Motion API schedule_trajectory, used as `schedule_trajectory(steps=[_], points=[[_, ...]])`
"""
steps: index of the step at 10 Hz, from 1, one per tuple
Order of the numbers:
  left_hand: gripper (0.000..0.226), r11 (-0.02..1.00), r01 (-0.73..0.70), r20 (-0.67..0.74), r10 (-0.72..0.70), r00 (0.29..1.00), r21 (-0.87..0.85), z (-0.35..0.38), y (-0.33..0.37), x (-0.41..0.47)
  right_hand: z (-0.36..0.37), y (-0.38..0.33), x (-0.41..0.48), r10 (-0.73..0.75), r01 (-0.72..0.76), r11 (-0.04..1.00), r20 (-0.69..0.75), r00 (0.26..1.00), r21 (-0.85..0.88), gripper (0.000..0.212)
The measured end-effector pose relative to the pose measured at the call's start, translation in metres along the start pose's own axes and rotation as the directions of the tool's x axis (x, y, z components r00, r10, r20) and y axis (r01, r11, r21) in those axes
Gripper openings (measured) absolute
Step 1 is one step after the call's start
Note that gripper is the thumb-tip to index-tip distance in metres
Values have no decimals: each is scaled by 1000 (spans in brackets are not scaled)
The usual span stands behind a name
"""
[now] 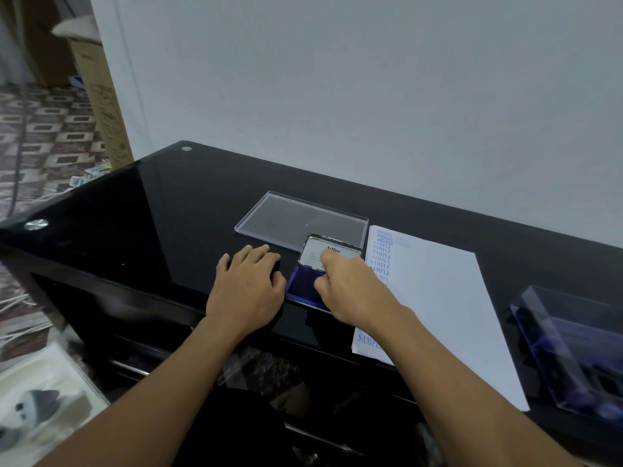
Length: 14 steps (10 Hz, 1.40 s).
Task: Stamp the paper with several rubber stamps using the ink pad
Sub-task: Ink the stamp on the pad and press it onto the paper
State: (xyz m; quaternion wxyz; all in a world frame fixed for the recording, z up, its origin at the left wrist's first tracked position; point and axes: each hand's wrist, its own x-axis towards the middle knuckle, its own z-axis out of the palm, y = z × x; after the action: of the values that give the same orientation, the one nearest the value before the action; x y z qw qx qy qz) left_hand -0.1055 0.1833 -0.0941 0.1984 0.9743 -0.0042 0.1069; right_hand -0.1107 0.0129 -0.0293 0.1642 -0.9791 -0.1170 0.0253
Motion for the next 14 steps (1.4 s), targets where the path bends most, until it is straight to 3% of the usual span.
schedule_trajectory(steps=[14], points=[[46,1000,7,23,-7,1000,-12,0,0,1,4,-3,3,52,-51,997,-1,999,51,20]])
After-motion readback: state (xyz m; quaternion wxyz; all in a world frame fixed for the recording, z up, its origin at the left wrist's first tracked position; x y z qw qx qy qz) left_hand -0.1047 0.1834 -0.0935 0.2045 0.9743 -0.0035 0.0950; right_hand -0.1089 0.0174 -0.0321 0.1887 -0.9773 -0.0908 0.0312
